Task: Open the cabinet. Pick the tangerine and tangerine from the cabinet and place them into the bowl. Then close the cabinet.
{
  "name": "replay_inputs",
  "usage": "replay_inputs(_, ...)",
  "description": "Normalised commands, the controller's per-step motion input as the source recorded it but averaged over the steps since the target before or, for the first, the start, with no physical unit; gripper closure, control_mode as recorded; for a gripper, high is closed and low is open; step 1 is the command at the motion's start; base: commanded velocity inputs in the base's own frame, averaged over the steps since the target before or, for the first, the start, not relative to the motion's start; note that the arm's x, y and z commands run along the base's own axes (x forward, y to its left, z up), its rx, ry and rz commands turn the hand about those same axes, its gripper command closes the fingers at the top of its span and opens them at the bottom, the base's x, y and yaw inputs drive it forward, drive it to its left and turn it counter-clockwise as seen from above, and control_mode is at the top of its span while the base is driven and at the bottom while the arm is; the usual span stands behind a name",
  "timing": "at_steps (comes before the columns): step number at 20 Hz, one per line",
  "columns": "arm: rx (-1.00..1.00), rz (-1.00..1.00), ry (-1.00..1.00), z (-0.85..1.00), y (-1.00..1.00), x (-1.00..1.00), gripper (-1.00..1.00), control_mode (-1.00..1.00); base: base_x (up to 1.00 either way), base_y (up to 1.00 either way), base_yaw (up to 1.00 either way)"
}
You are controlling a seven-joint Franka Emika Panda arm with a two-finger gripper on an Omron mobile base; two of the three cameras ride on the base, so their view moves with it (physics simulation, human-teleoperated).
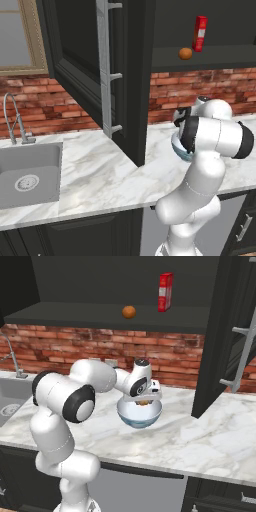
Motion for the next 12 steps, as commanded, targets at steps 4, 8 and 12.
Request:
replay_inputs(4, 0.0, 0.0, 0.0, 0.04, 0.0, 0.0, -1.0, -1.0, 0.0, 0.0, 0.0)
replay_inputs(8, 0.0, 0.0, -0.01, 0.46, 0.0, 0.0, -1.0, -1.0, 0.0, 0.0, 0.0)
replay_inputs(12, 0.0, -0.01, -0.03, 0.81, 0.0, 0.0, -1.0, -1.0, 0.0, 0.0, 0.0)
